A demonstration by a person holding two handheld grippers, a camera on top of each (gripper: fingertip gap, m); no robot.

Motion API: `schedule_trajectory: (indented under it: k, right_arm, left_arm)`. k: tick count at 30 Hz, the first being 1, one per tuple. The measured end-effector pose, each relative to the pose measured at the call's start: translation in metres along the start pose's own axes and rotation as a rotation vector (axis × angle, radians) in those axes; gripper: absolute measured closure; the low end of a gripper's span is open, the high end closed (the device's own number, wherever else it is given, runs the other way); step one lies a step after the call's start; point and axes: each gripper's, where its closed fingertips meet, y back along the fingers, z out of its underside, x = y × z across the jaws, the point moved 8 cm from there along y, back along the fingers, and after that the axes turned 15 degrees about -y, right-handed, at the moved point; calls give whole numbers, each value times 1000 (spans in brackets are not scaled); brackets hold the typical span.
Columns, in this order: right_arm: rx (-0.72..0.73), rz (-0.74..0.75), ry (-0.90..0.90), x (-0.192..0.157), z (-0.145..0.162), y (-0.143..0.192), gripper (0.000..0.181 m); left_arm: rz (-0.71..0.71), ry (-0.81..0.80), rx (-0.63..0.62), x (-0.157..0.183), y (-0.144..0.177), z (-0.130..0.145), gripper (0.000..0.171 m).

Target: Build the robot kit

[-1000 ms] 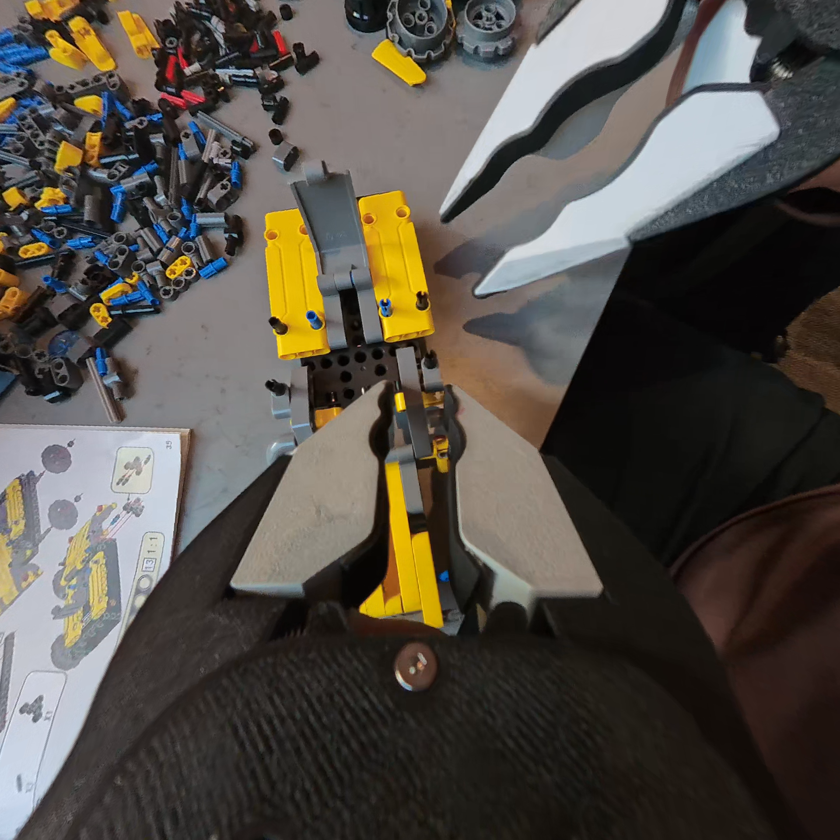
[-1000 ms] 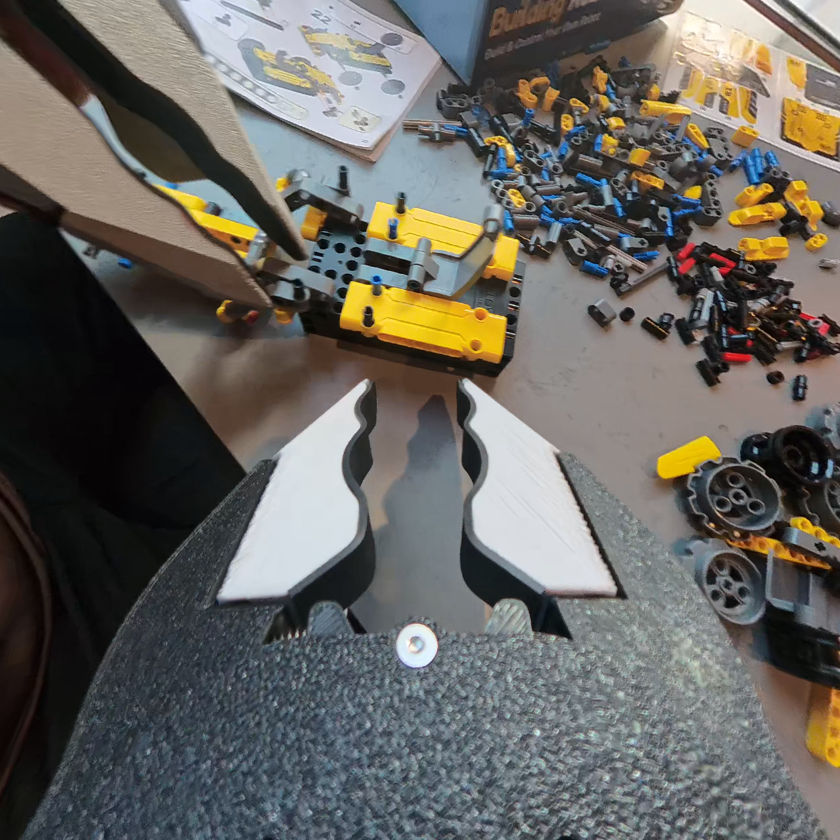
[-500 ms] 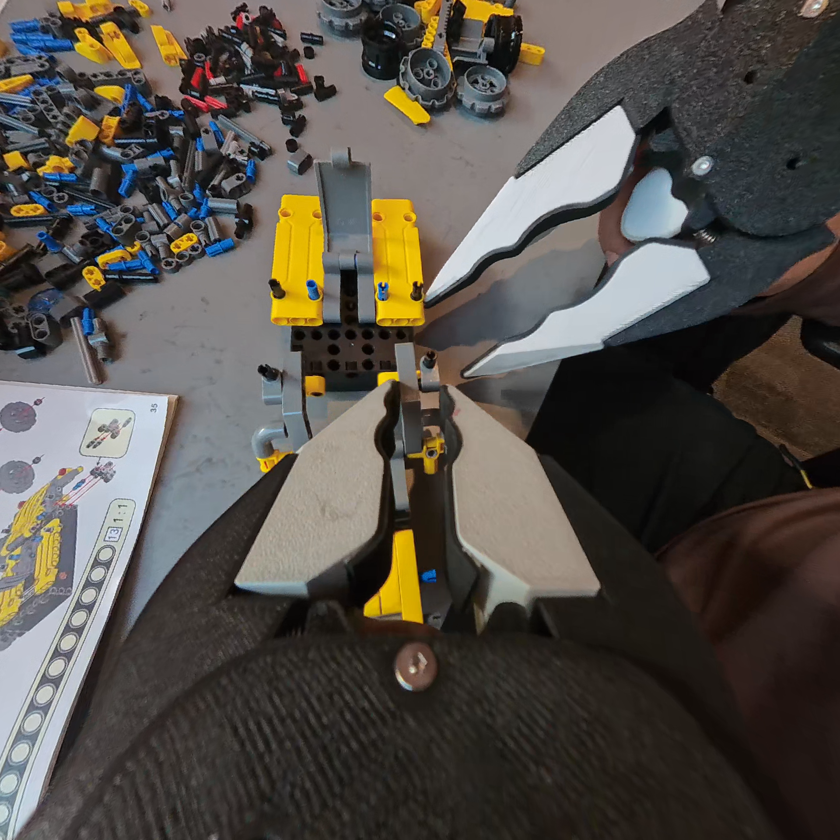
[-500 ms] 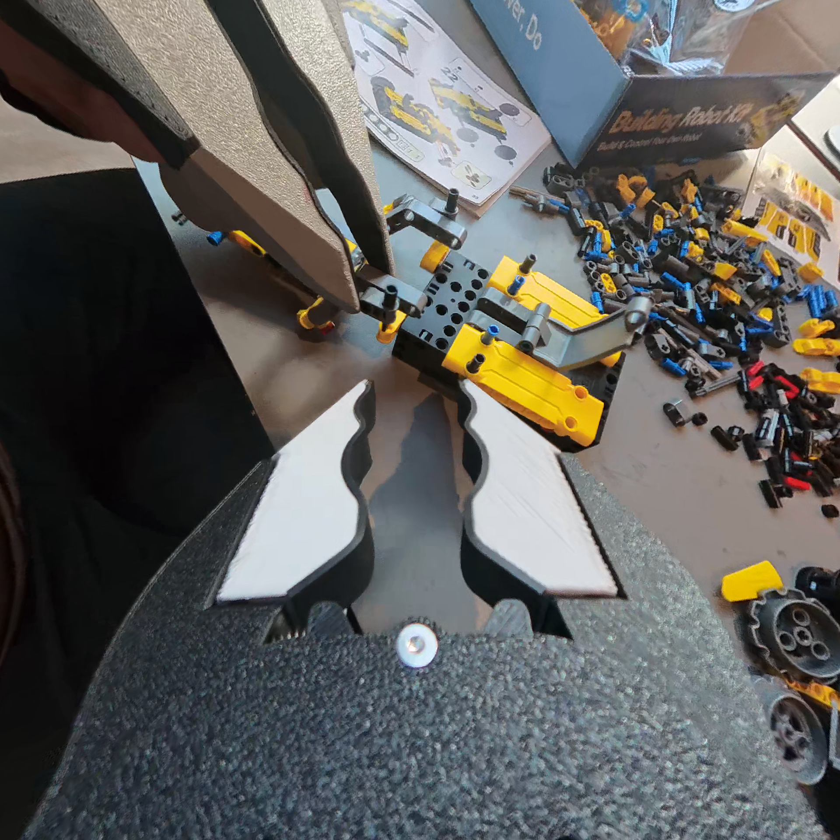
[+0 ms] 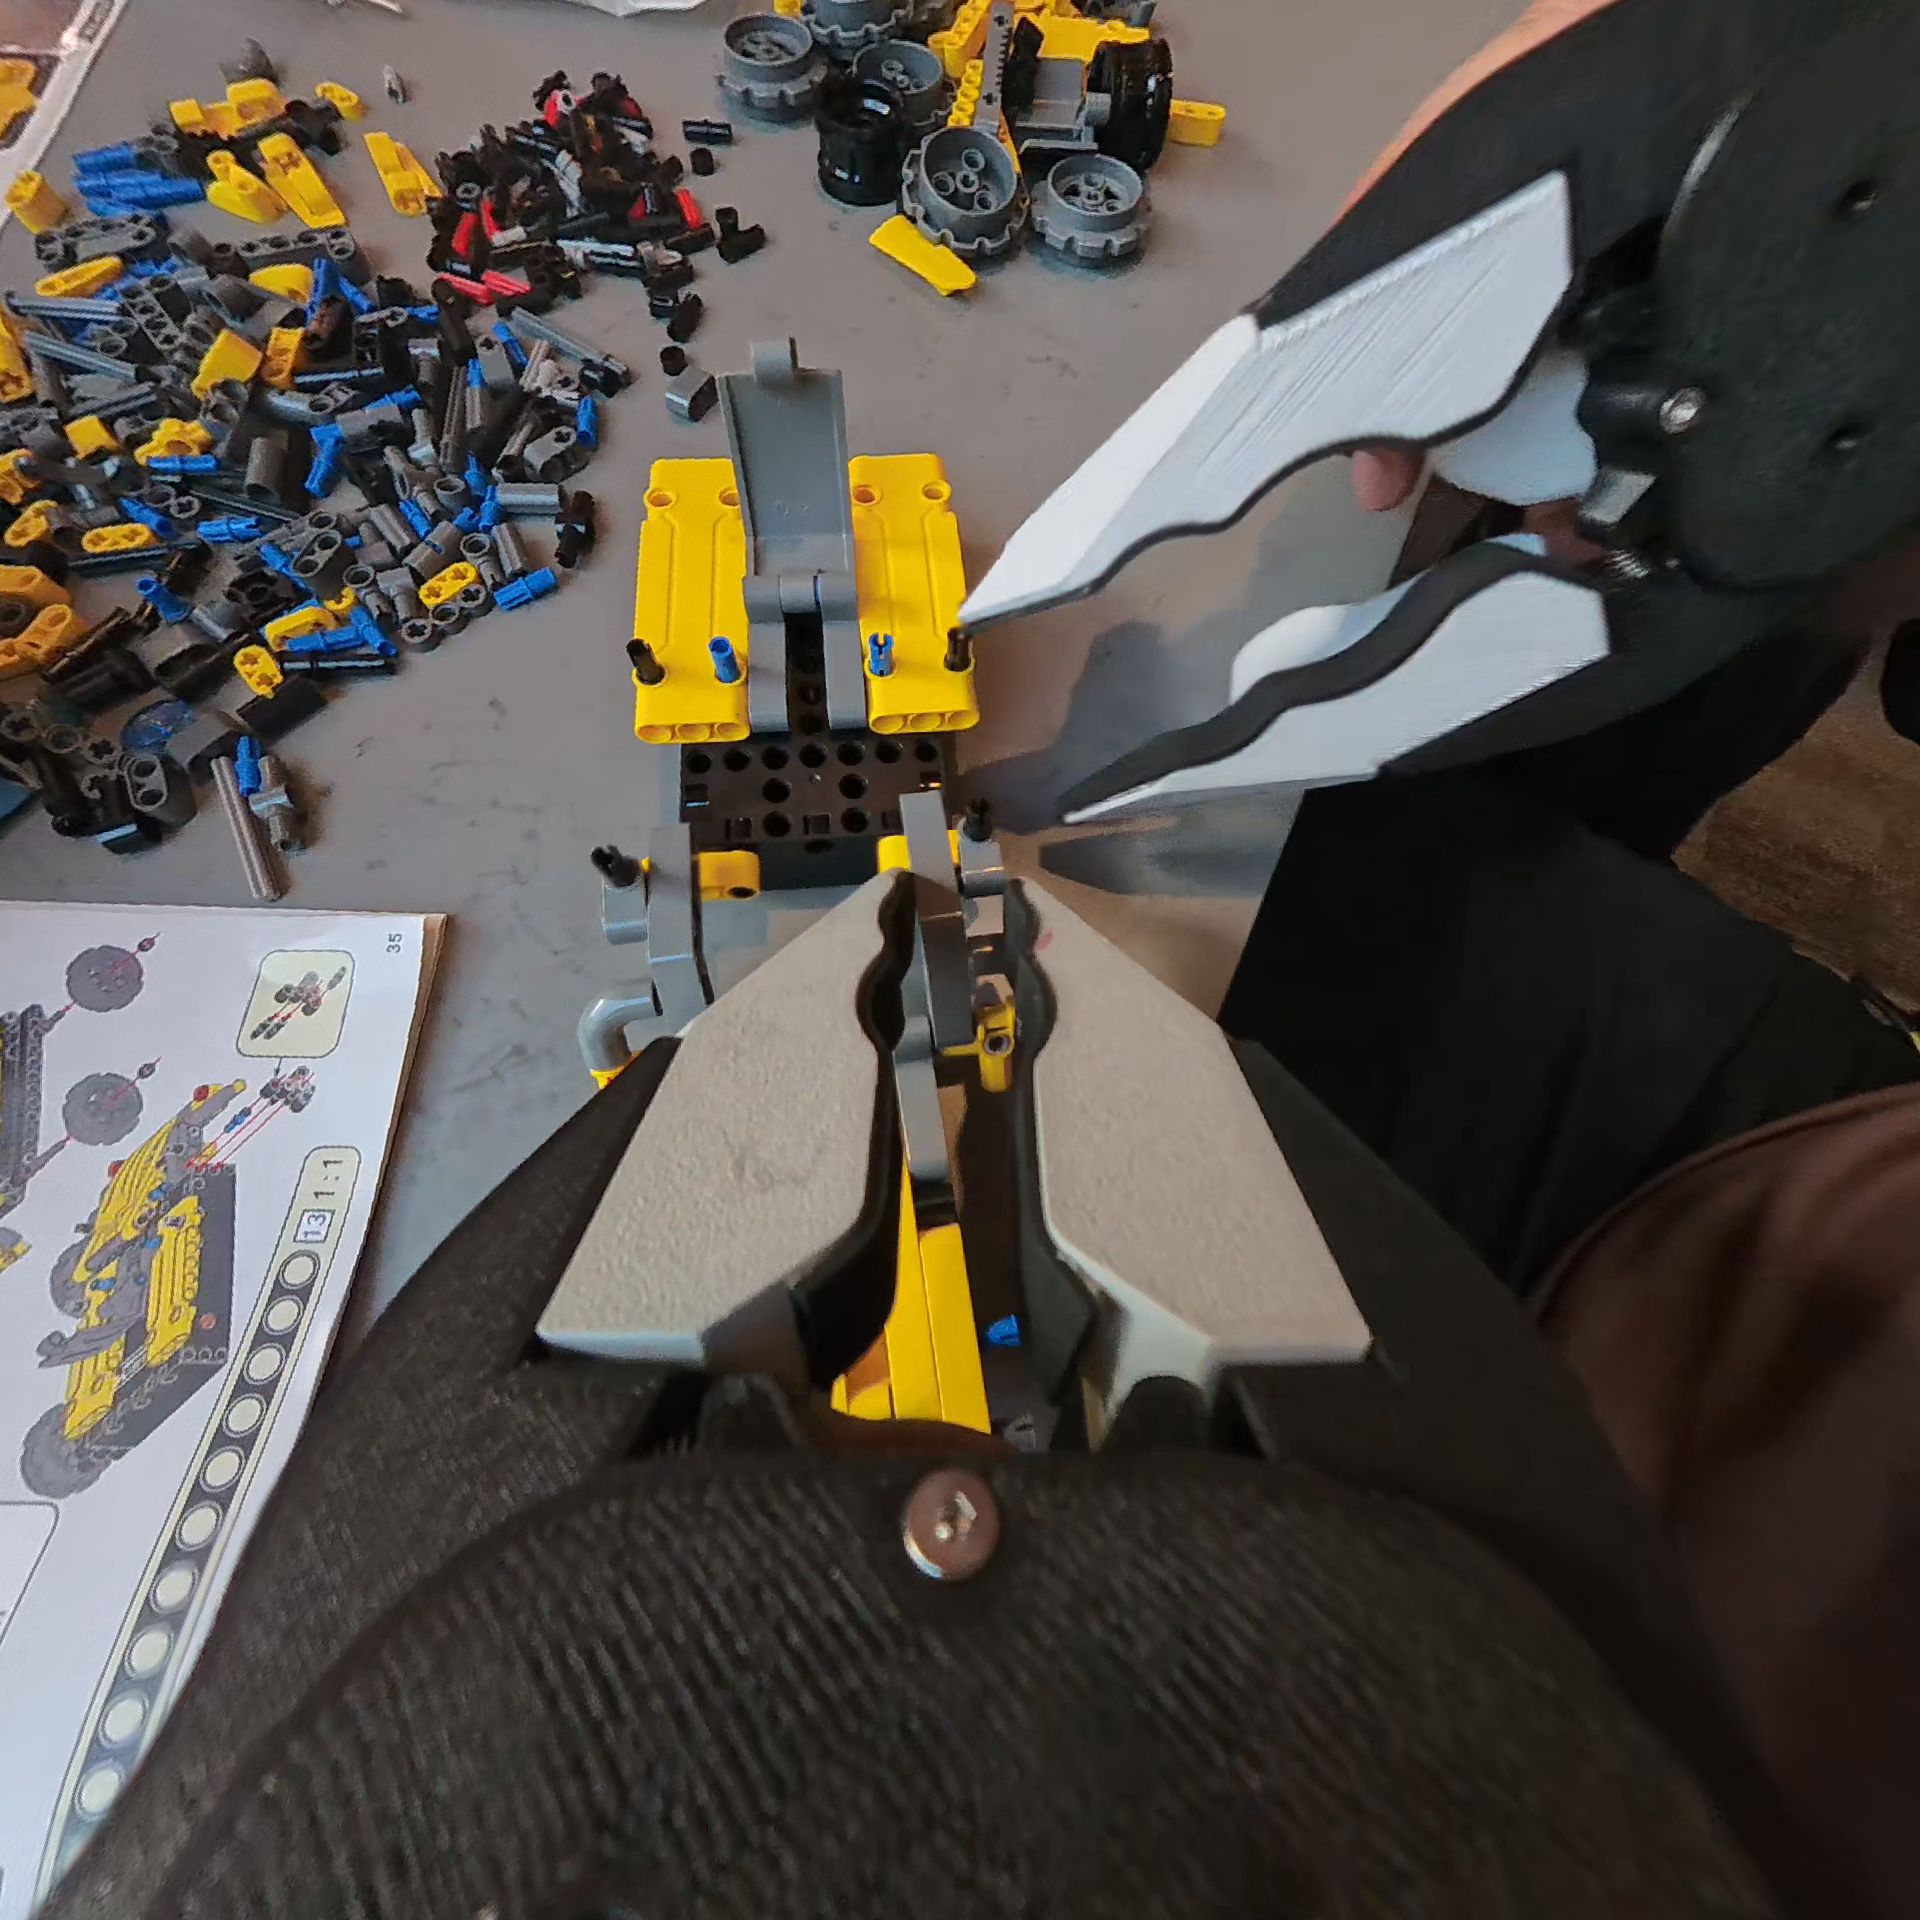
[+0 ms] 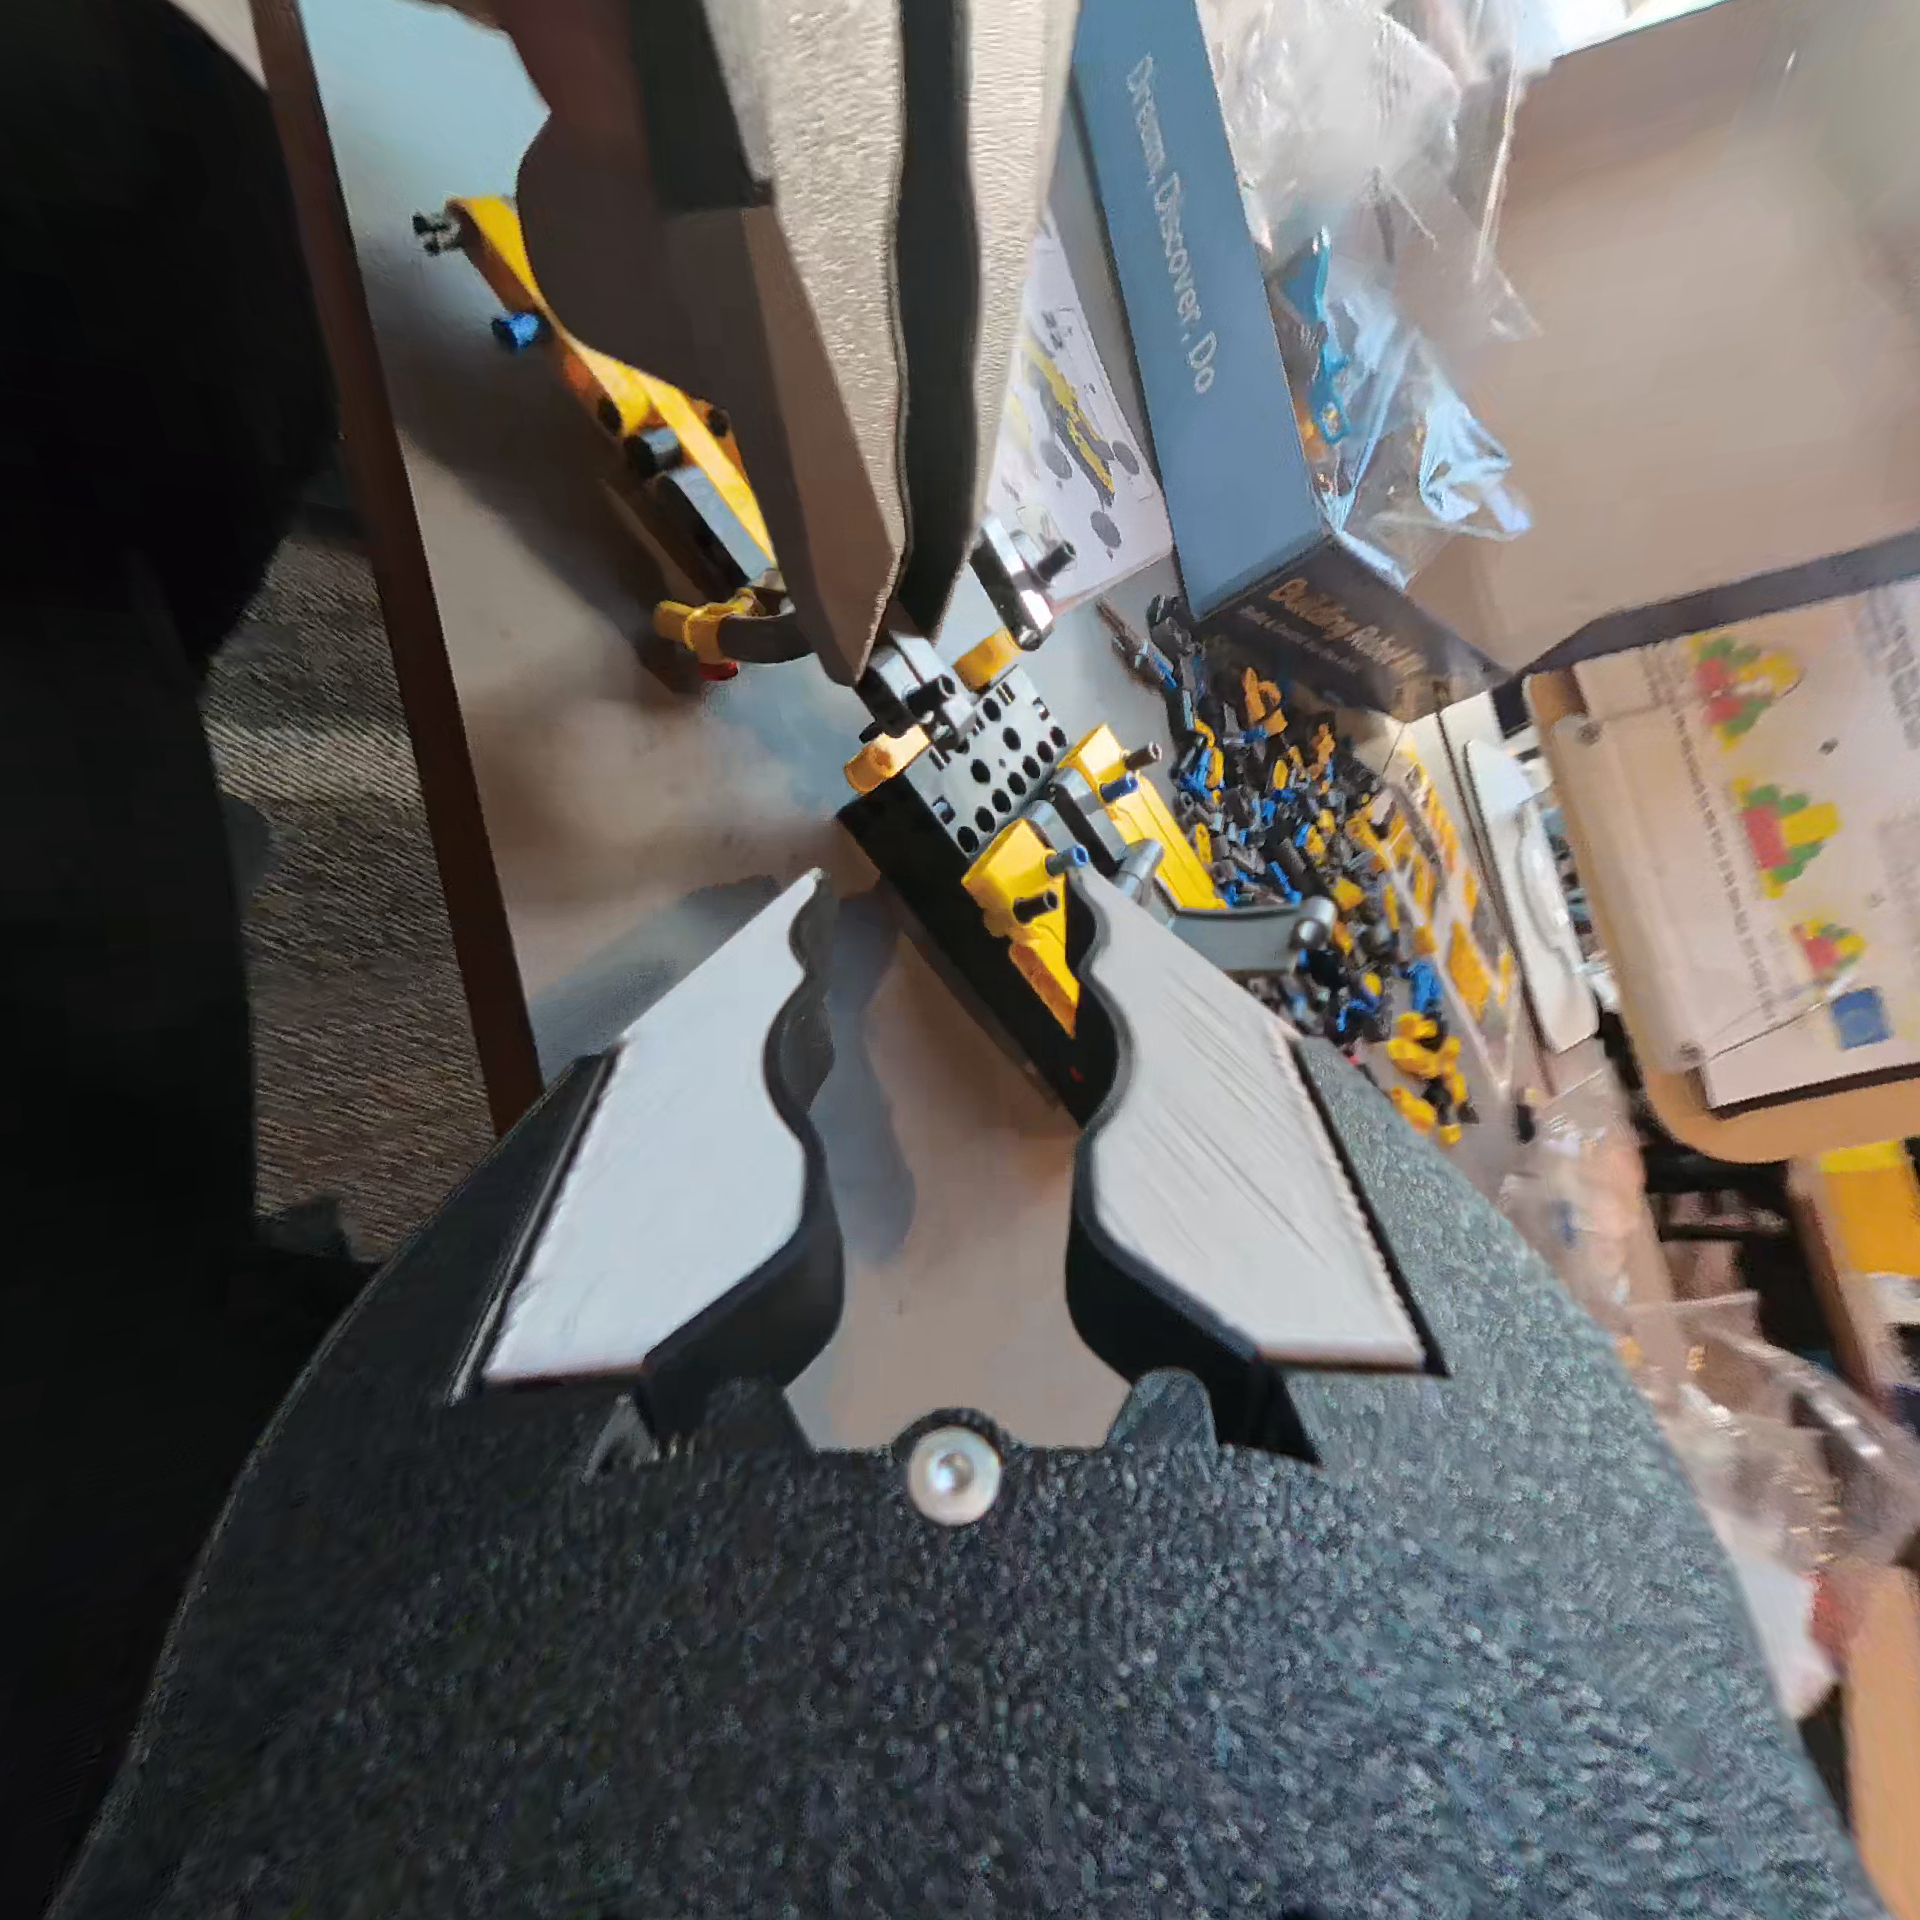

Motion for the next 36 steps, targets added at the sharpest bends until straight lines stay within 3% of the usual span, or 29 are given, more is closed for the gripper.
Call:
schedule_trajectory:
  k: [5,12,16,30,36]
  right_arm:
    - [38,60,222,-5,-2,-9,145]
    - [69,49,346,-12,-6,-23,146]
    - [95,49,369,-12,-7,-23,157]
    - [151,42,317,-12,-5,-21,159]
    - [227,29,207,-9,-11,-5,159]
  left_arm:
    - [15,-83,8,-1,0,2,157]
    - [40,-148,27,-6,0,1,157]
    - [50,-132,35,-7,-3,2,158]
    - [68,-90,97,-6,-6,3,158]
    - [55,-118,126,-4,-1,-3,158]
